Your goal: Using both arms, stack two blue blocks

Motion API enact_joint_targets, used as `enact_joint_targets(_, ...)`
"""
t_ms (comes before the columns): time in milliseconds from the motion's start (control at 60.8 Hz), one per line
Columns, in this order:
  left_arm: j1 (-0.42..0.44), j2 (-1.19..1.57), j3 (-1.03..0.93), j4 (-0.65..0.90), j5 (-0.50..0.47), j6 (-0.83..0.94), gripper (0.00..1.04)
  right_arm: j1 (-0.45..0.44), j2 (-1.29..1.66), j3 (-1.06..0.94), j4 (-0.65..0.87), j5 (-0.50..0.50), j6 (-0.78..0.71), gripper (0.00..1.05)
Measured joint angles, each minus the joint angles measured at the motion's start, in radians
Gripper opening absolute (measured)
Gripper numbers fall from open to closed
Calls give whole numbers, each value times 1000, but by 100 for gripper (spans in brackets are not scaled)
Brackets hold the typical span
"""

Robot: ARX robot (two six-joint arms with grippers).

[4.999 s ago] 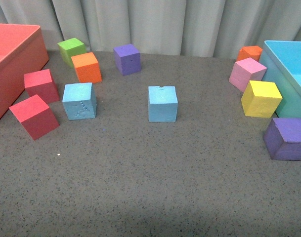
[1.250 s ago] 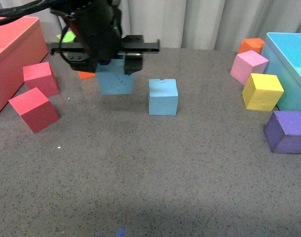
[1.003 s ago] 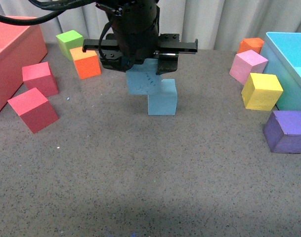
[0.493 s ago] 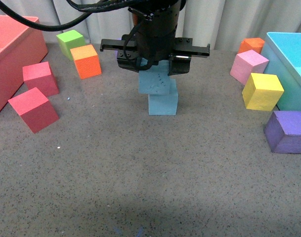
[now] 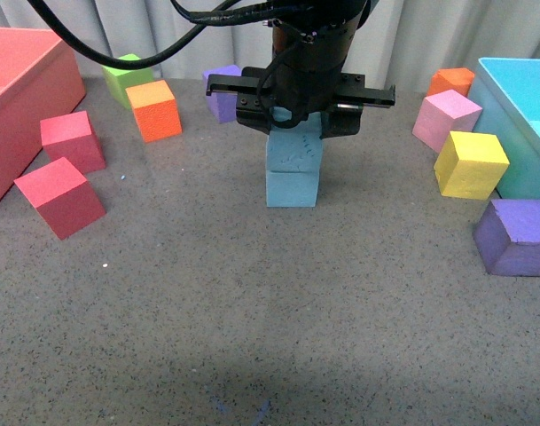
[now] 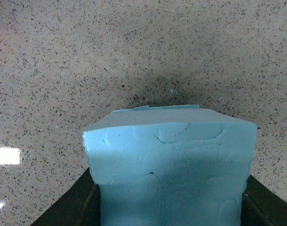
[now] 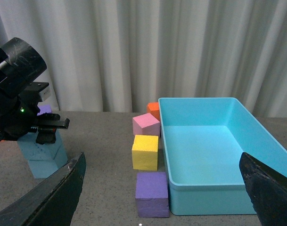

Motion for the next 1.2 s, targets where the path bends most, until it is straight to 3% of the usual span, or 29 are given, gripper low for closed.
enact_joint_targets(197, -1, 0, 2, -6, 10, -23, 49, 0, 0, 0, 0, 0, 0, 95)
enact_joint_targets(526, -3, 0, 3, -5, 14, -31, 100, 0, 0, 0, 0, 0, 0, 95)
enact_joint_targets(1135, 20, -210, -195, 148, 75, -99, 98, 0, 0, 0, 0, 0, 0, 95)
enact_joint_targets(1200, 24, -249, -310, 376, -40, -13, 90, 0, 0, 0, 0, 0, 0, 95)
